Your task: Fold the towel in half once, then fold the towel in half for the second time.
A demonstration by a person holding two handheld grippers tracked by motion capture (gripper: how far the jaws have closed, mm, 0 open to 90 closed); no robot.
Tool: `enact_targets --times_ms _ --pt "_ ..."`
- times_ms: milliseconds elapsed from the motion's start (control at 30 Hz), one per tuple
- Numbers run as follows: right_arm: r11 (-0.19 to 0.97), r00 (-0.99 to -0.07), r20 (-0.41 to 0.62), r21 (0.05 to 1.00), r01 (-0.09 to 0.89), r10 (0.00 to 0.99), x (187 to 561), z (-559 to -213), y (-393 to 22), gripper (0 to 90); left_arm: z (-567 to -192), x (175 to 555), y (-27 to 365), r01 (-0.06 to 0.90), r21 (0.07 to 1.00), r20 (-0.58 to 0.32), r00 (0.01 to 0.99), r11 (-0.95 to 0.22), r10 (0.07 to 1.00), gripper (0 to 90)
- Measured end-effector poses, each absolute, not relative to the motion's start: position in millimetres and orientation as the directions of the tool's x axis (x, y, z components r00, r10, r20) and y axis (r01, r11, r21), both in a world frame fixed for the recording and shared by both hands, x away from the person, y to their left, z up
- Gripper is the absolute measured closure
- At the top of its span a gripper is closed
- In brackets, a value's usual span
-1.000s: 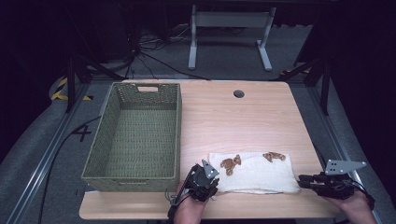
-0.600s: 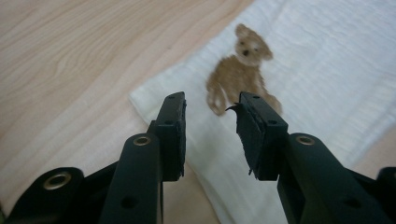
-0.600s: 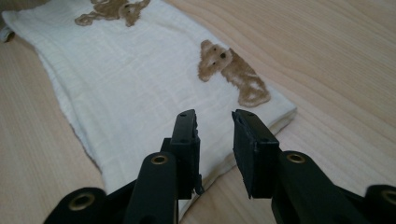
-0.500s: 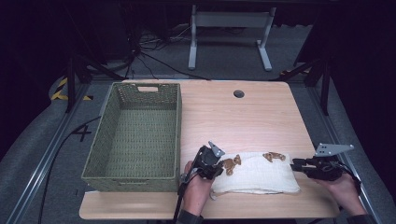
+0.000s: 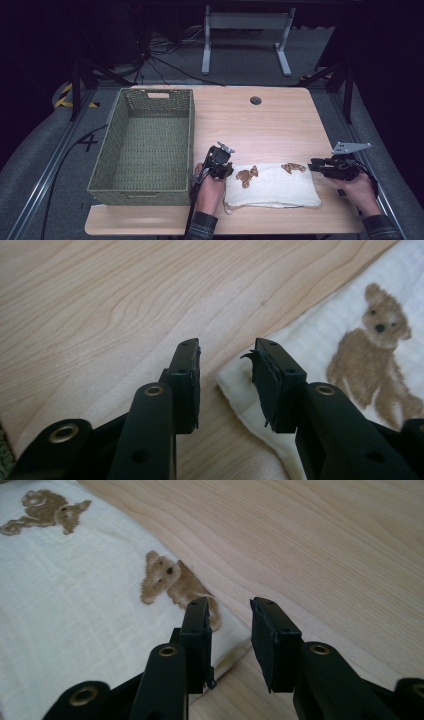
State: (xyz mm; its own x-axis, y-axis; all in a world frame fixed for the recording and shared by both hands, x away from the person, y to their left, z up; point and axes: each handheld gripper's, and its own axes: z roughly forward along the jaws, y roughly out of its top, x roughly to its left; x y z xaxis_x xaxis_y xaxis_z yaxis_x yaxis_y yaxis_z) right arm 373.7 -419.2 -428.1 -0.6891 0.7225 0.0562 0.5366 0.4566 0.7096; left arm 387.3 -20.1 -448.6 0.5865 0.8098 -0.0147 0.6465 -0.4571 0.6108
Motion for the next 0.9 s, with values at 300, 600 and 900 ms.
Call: enact_targets --times_ms 300,600,900 --pt "0.474 -0.683 0.070 0.668 0.574 0.727 391.6 -441.9 -416.5 67.5 -453.4 387.5 -18.6 0.645 0.615 -0.036 0.597 -0.453 0.802 70.9" --pt "0.472 -0.691 0.115 0.650 0.595 0.713 390.8 -449.2 -417.5 80.9 -454.1 387.3 -18.1 0.651 0.615 -0.080 0.613 -0.445 0.786 83.3" --pt "0.519 -0.711 0.038 0.658 0.547 0.702 390.8 -443.3 -414.8 86.3 -452.6 389.2 -14.0 0.639 0.648 -0.104 0.614 -0.415 0.783 85.4"
